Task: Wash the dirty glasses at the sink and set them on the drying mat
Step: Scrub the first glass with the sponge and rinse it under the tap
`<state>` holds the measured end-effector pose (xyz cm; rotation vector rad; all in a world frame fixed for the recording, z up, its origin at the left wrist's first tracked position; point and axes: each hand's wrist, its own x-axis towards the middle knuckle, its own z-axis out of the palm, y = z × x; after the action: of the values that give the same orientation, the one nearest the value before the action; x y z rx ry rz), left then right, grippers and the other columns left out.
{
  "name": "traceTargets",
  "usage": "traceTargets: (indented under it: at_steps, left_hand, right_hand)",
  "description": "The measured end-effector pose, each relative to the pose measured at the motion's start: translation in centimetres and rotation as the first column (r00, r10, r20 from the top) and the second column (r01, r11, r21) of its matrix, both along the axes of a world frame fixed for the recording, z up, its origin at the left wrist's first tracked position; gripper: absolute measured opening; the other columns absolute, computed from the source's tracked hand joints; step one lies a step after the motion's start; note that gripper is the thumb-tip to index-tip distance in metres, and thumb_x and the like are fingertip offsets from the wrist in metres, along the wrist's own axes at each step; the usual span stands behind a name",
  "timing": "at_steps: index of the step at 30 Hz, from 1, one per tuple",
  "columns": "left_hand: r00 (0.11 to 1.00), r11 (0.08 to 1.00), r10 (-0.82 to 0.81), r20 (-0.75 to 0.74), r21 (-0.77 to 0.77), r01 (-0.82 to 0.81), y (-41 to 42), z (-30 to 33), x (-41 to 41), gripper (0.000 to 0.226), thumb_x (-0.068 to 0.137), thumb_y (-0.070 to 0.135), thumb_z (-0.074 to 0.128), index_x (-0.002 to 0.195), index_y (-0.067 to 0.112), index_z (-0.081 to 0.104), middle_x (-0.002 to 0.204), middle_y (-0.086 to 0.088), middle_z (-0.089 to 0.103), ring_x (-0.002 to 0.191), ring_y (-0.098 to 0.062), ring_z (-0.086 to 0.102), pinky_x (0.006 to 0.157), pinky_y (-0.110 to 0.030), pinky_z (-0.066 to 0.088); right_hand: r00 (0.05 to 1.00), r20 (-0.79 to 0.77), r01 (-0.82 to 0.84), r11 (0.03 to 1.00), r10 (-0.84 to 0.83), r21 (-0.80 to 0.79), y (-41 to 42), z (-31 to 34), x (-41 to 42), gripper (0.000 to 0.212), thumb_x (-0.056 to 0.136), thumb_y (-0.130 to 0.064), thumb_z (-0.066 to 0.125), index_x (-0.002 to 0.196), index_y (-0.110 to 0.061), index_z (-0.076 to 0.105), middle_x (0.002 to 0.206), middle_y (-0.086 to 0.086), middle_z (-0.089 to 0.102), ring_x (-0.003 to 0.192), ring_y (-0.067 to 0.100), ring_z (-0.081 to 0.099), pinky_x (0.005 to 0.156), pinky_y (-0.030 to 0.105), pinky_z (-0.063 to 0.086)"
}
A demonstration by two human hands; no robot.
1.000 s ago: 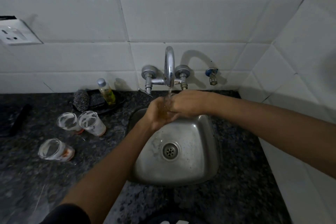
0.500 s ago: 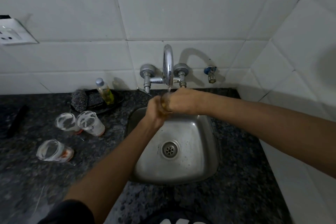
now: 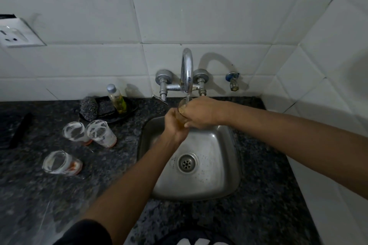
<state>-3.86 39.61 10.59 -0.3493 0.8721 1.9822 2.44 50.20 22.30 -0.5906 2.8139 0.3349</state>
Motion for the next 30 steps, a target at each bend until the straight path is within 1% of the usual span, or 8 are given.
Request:
traceTargets:
  at_steps: [4,9,14,16,20,25,27,30]
  left_hand:
    - [0.962,0.965,-0.25,-0.113,-0.114,0.237,-0.6,1.6,-1.1,0.044,0.108,0.031,0.037,0.105,0.006,0.073,0.092,-0.012,0.074,0.079,-0.023,0.072,0.072,-0.037,0.056]
    - [0.996,0.999,0.022,-0.082,-0.048,-0.026,0.6,0.6,-0.1,0.044,0.105,0.028,0.03,0.107,0.002,0.066,0.089,-0.013,0.064,0.068,-0.022,0.062,0.048,-0.029,0.047]
    - [0.978,0.975,-0.195,-0.075,-0.118,0.186,0.1,0.5,-1.1,0.054,0.107,0.045,0.037,0.119,0.006,0.073,0.111,-0.017,0.074,0.102,-0.029,0.069,0.089,-0.043,0.057]
    - [0.961,0.954,-0.251,-0.115,-0.198,0.225,-0.2,0.8,-1.5,0.046,0.107,0.04,0.042,0.112,0.008,0.074,0.1,-0.013,0.074,0.092,-0.026,0.069,0.082,-0.038,0.055]
    - [0.998,0.998,-0.043,-0.055,-0.05,0.04,-0.1,0.0,-0.3,0.054,0.108,0.036,0.031,0.111,0.004,0.076,0.105,-0.017,0.072,0.087,-0.025,0.067,0.073,-0.035,0.045]
    - [0.974,0.971,-0.225,0.021,-0.082,0.226,-0.1,0.1,-1.0,0.06,0.109,0.041,0.036,0.107,0.002,0.081,0.109,-0.02,0.074,0.104,-0.031,0.068,0.099,-0.046,0.049]
    - [0.967,0.954,-0.256,-0.013,-0.166,0.25,-0.3,0.7,-1.3,0.054,0.107,0.035,0.04,0.093,0.003,0.082,0.097,-0.016,0.075,0.094,-0.028,0.068,0.091,-0.044,0.053]
    - [0.999,0.996,-0.034,-0.031,-0.086,0.031,0.0,0.4,-0.4,0.045,0.106,0.029,0.032,0.101,0.005,0.07,0.086,-0.013,0.069,0.075,-0.023,0.066,0.06,-0.034,0.053]
  right_hand:
    - [0.962,-0.041,-0.256,0.948,0.269,0.19,0.5,-0.7,0.2,0.012,0.101,-0.018,0.059,0.11,-0.016,0.066,0.105,0.0,0.07,0.097,0.019,0.067,0.09,0.039,0.053]
    - [0.997,0.0,0.073,0.991,-0.074,-0.116,0.4,-0.3,0.1,0.016,0.097,-0.031,0.07,0.106,-0.019,0.065,0.102,-0.004,0.063,0.088,0.011,0.058,0.079,0.027,0.046]
    - [0.978,0.006,-0.207,0.967,0.208,0.15,0.8,0.1,-0.6,0.005,0.099,-0.019,0.066,0.101,-0.015,0.068,0.095,-0.001,0.068,0.085,0.014,0.066,0.081,0.031,0.057]
    - [0.973,-0.015,-0.229,0.967,0.232,0.11,1.0,-0.1,-0.6,0.007,0.099,-0.019,0.065,0.103,-0.016,0.069,0.097,-0.001,0.068,0.085,0.015,0.066,0.082,0.033,0.058]
    - [0.997,0.021,0.073,0.988,-0.071,-0.139,0.3,0.0,-0.4,0.02,0.096,-0.035,0.071,0.107,-0.019,0.066,0.099,-0.008,0.058,0.085,0.006,0.055,0.078,0.021,0.038]
    - [0.956,0.1,-0.289,0.947,0.277,0.141,0.6,0.5,-0.3,0.008,0.099,-0.012,0.062,0.106,-0.013,0.065,0.099,0.002,0.069,0.087,0.018,0.067,0.086,0.035,0.056]
    - [0.941,0.044,-0.339,0.925,0.336,0.171,1.0,-0.1,0.0,0.007,0.098,-0.01,0.063,0.104,-0.013,0.065,0.093,0.001,0.069,0.08,0.017,0.066,0.08,0.038,0.058]
    - [0.998,-0.025,-0.058,0.997,0.057,-0.057,0.7,-0.2,0.3,0.01,0.097,-0.025,0.068,0.104,-0.018,0.065,0.093,-0.007,0.061,0.077,0.009,0.057,0.069,0.027,0.051]
